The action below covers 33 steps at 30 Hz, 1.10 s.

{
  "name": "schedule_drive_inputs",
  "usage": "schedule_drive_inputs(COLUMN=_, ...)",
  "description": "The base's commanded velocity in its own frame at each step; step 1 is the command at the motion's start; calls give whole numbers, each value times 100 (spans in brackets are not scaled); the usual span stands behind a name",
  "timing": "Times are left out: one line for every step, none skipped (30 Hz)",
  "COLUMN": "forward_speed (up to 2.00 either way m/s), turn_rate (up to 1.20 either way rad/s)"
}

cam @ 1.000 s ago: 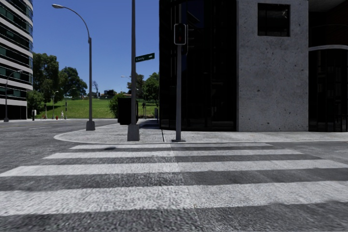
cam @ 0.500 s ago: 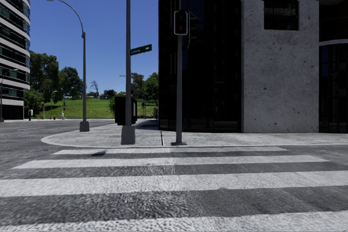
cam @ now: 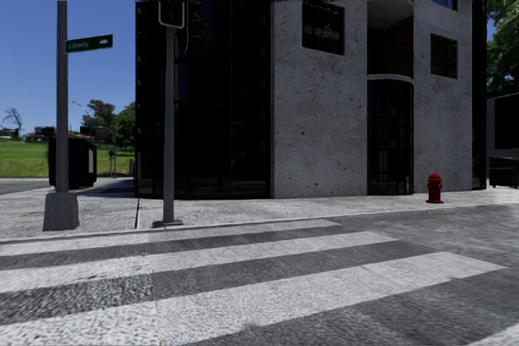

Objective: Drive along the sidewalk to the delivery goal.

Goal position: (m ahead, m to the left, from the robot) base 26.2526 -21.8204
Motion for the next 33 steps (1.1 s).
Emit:
schedule_drive_inputs(forward_speed=132, turn_rate=0)
schedule_drive_inputs(forward_speed=132, turn_rate=0)
schedule_drive_inputs(forward_speed=132, turn_rate=0)
schedule_drive_inputs(forward_speed=132, turn_rate=0)
schedule_drive_inputs(forward_speed=132, turn_rate=0)
schedule_drive_inputs(forward_speed=132, turn_rate=0)
schedule_drive_inputs(forward_speed=132, turn_rate=0)
schedule_drive_inputs(forward_speed=132, turn_rate=0)
schedule_drive_inputs(forward_speed=132, turn_rate=0)
schedule_drive_inputs(forward_speed=132, turn_rate=0)
schedule_drive_inputs(forward_speed=132, turn_rate=0)
schedule_drive_inputs(forward_speed=132, turn_rate=0)
schedule_drive_inputs(forward_speed=132, turn_rate=0)
schedule_drive_inputs(forward_speed=132, turn_rate=0)
schedule_drive_inputs(forward_speed=132, turn_rate=0)
schedule_drive_inputs(forward_speed=132, turn_rate=0)
schedule_drive_inputs(forward_speed=132, turn_rate=30)
schedule_drive_inputs(forward_speed=132, turn_rate=74)
schedule_drive_inputs(forward_speed=132, turn_rate=97)
schedule_drive_inputs(forward_speed=132, turn_rate=120)
schedule_drive_inputs(forward_speed=132, turn_rate=120)
schedule_drive_inputs(forward_speed=132, turn_rate=120)
schedule_drive_inputs(forward_speed=132, turn_rate=120)
schedule_drive_inputs(forward_speed=132, turn_rate=70)
schedule_drive_inputs(forward_speed=132, turn_rate=44)
schedule_drive_inputs(forward_speed=132, turn_rate=44)
schedule_drive_inputs(forward_speed=132, turn_rate=29)
schedule_drive_inputs(forward_speed=131, turn_rate=14)
schedule_drive_inputs(forward_speed=131, turn_rate=4)
schedule_drive_inputs(forward_speed=131, turn_rate=0)
schedule_drive_inputs(forward_speed=131, turn_rate=0)
schedule_drive_inputs(forward_speed=131, turn_rate=0)
schedule_drive_inputs(forward_speed=131, turn_rate=0)
